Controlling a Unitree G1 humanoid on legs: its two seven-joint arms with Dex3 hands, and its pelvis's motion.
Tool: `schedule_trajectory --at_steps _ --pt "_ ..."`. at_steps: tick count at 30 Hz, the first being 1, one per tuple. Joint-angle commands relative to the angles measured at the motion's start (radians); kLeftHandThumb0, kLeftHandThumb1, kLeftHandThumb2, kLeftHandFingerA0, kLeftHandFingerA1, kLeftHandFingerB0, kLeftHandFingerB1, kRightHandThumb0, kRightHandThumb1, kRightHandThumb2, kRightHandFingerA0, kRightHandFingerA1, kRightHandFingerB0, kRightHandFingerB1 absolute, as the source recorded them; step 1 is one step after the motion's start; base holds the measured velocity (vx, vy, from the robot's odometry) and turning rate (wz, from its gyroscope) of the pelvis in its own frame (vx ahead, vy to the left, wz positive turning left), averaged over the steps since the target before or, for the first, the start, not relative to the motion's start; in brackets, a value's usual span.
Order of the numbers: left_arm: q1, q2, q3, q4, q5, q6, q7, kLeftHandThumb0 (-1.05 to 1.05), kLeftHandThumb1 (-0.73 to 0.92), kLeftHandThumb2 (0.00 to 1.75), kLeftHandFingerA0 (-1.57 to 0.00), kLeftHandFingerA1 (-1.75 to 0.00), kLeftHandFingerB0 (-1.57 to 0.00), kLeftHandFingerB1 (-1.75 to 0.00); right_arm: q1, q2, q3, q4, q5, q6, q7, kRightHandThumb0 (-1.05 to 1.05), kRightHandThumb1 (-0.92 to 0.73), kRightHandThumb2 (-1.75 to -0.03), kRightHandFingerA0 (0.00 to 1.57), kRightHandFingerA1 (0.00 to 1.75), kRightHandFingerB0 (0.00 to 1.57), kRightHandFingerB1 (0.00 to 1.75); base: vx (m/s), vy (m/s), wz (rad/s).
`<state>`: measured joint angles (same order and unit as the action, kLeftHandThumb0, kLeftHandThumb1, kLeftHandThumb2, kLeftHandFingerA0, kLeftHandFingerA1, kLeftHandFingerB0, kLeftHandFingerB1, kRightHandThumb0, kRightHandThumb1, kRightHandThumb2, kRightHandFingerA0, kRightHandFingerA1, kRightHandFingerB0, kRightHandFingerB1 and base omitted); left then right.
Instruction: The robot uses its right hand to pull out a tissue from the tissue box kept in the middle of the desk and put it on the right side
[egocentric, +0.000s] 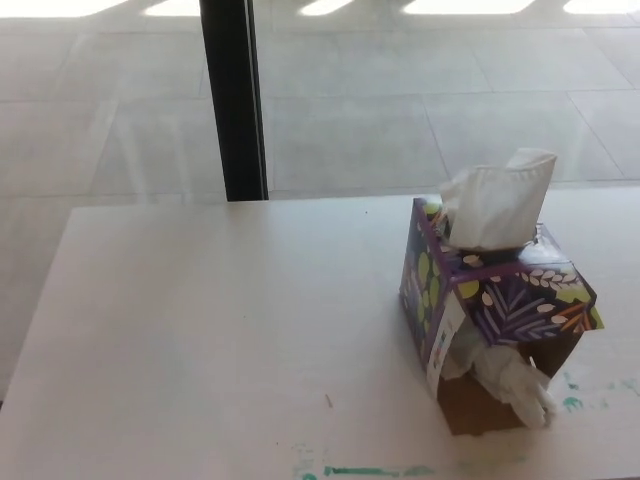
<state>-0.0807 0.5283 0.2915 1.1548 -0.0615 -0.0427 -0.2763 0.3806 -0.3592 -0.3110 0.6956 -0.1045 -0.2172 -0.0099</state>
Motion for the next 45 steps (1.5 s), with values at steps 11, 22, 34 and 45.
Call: schedule_trajectory --at_steps 11,22,34,45 --pt "0.025 0.028 0.013 0.028 -0.020 -0.034 -0.041 -0.93 0.69 1.10 -0.79 -1.08 -0.65 -1.02 -0.254 -0.272 -0.261 -0.537 0.200 0.475 0.071 -0.75 -0.66 -0.61 0.87 1.27 0.31 0.76 0.00 0.000 0.00" --pt "0.049 0.018 0.011 0.030 -0.017 -0.035 -0.028 -0.94 0.69 1.10 -0.79 -1.09 -0.65 -1.03 -0.741 -0.386 -0.082 -0.664 0.126 0.518 0.135 -0.41 -0.69 -0.62 0.51 0.65 0.30 0.37 0.00 0.000 0.00" --pt "0.066 0.033 -0.048 0.021 0.042 -0.077 -0.013 -0.93 0.92 0.72 -0.85 -1.14 -0.62 -1.10 -1.149 -0.279 0.308 -0.558 -0.038 0.444 0.298 -0.62 -0.63 -0.59 0.46 0.58 0.33 0.31 0.00 0.000 0.00" --pt "0.064 0.035 -0.042 0.030 0.015 -0.070 -0.028 -0.93 0.92 0.71 -0.85 -1.15 -0.63 -1.11 -1.379 -0.268 0.568 -0.319 -0.152 0.399 0.387 -0.73 -0.52 -0.86 0.17 0.56 0.22 0.43 0.00 0.000 0.00"
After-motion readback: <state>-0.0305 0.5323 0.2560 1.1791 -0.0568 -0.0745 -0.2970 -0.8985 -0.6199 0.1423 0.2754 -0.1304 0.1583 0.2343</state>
